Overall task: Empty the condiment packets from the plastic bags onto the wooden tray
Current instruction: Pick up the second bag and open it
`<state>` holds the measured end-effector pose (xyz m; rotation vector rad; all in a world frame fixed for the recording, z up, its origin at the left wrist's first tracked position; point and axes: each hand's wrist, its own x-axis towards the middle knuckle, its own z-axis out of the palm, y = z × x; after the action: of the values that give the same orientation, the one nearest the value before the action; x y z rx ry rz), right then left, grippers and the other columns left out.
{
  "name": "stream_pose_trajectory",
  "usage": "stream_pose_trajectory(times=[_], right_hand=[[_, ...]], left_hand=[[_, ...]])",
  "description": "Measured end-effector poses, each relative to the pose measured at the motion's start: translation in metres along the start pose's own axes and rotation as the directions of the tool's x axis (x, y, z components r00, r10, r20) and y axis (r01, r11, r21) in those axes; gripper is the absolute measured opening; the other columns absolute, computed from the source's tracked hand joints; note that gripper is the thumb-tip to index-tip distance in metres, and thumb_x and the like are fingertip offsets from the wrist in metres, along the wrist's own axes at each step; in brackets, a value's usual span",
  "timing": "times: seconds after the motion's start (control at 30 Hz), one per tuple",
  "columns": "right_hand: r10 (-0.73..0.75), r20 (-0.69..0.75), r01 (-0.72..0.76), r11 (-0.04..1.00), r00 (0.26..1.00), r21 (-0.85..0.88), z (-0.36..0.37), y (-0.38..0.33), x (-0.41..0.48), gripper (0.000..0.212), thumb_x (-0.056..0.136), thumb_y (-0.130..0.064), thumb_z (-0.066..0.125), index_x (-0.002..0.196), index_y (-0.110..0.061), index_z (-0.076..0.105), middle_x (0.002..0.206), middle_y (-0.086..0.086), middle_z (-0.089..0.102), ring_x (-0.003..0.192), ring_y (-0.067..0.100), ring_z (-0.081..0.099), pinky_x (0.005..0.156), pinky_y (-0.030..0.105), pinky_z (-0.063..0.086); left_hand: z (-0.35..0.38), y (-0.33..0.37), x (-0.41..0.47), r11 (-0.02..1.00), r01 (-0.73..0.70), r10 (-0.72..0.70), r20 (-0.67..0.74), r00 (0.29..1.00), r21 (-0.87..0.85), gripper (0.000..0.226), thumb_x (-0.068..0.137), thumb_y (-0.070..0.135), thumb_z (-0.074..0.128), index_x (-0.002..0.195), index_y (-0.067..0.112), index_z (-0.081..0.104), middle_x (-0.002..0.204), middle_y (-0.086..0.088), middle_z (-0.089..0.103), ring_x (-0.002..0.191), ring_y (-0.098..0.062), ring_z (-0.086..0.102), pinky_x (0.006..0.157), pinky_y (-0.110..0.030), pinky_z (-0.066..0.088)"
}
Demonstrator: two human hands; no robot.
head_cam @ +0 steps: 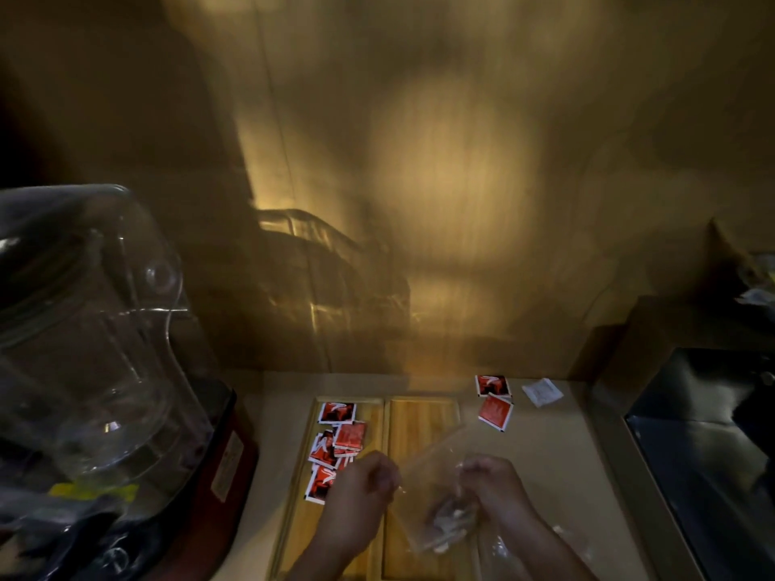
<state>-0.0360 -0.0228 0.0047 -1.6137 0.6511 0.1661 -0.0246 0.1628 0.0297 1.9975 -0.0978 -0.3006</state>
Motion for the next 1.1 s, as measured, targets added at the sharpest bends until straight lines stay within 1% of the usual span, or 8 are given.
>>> stream_pose_trajectory(times=[0.1,0.2,0.33,0.47,0.6,0.77,0.9,1.1], right_hand=[[-0.037,-0.117,0.028,0.996,0.992,-0.080,0.007,-0.006,0.002,0.023,0.073,0.009,0.057,0.062,-0.012,0.057,0.055,0.003,0.059,0.056,0.024,0.053,0.059,0.029,0.041],[-0.202,-0.259,0.150,0.967,0.945,-0.208,0.007,-0.013,-0.007,0.011,0.079,-0.003,0.057,0.074,-0.012,0.054,0.070,0.003,0.057,0.070,0.024,0.054,0.066,0.029,0.039],[-0.177,-0.191,0.156,0.980,0.965,-0.120,0.014,-0.017,-0.024,0.033,0.085,-0.022,0.060,0.056,-0.013,0.048,0.048,-0.001,0.051,0.051,0.020,0.050,0.056,0.029,0.040],[-0.040,-0.091,0.031,0.994,0.995,-0.101,0.020,-0.018,-0.035,0.039,0.080,-0.039,0.065,0.058,-0.011,0.049,0.043,0.006,0.051,0.034,0.017,0.047,0.038,0.021,0.034],[0.046,-0.019,-0.048,0.986,0.999,-0.162,0.018,-0.019,-0.042,0.030,0.077,-0.027,0.064,0.058,-0.005,0.057,0.037,0.004,0.050,0.025,0.011,0.045,0.033,0.017,0.032],[0.070,0.102,-0.064,0.996,0.992,-0.067,0.014,-0.027,-0.054,0.027,0.076,0.003,0.049,0.051,-0.002,0.056,0.042,0.015,0.052,0.029,0.022,0.046,0.036,0.022,0.041],[0.096,0.258,-0.085,0.995,0.961,-0.056,0.012,-0.033,-0.058,0.035,0.082,0.005,0.039,0.059,-0.005,0.063,0.049,0.011,0.060,0.037,0.022,0.053,0.040,0.027,0.047],[0.014,0.250,-0.003,0.999,0.968,-0.043,0.005,-0.030,-0.052,0.035,0.081,0.013,0.041,0.057,-0.005,0.059,0.043,0.007,0.060,0.031,0.016,0.051,0.036,0.017,0.040]], left_hand=[[-0.001,0.007,-0.003,0.993,-0.033,0.022,0.093,0.995,0.114,0.028,0.086,0.018,0.058,0.060,0.028,0.055,0.057,0.006,0.058,0.056,-0.007,0.053,0.061,-0.028,0.045],[0.003,0.018,-0.004,0.988,-0.022,-0.002,0.153,0.988,0.153,0.031,0.089,0.019,0.054,0.059,0.028,0.053,0.058,0.008,0.059,0.056,-0.002,0.054,0.059,-0.023,0.043],[0.008,0.032,-0.007,0.980,0.193,-0.171,0.276,0.946,-0.053,0.026,0.083,0.002,0.045,0.068,0.020,0.057,0.066,-0.003,0.062,0.059,-0.012,0.059,0.051,-0.023,0.046],[0.008,0.041,-0.008,0.959,0.238,-0.182,0.304,0.935,-0.156,0.030,0.082,-0.004,0.048,0.061,0.014,0.061,0.053,-0.001,0.061,0.047,-0.007,0.057,0.048,-0.022,0.048],[0.013,0.042,-0.010,0.963,0.239,-0.194,0.302,0.933,-0.123,0.031,0.079,-0.005,0.050,0.058,0.015,0.062,0.048,0.002,0.061,0.045,-0.006,0.057,0.047,-0.021,0.046],[0.021,0.041,-0.014,0.973,0.228,-0.206,0.300,0.932,-0.042,0.022,0.080,0.003,0.052,0.064,0.017,0.058,0.057,0.002,0.060,0.051,-0.006,0.056,0.049,-0.022,0.046],[0.019,0.044,-0.011,0.965,0.255,-0.227,0.277,0.934,-0.068,0.021,0.089,0.010,0.046,0.071,0.017,0.055,0.065,0.000,0.061,0.057,-0.009,0.056,0.051,-0.023,0.046],[0.019,0.049,-0.010,0.960,0.270,-0.248,0.228,0.942,-0.070,0.011,0.087,0.020,0.055,0.090,0.010,0.057,0.072,-0.001,0.058,0.066,-0.014,0.056,0.051,-0.026,0.050]])
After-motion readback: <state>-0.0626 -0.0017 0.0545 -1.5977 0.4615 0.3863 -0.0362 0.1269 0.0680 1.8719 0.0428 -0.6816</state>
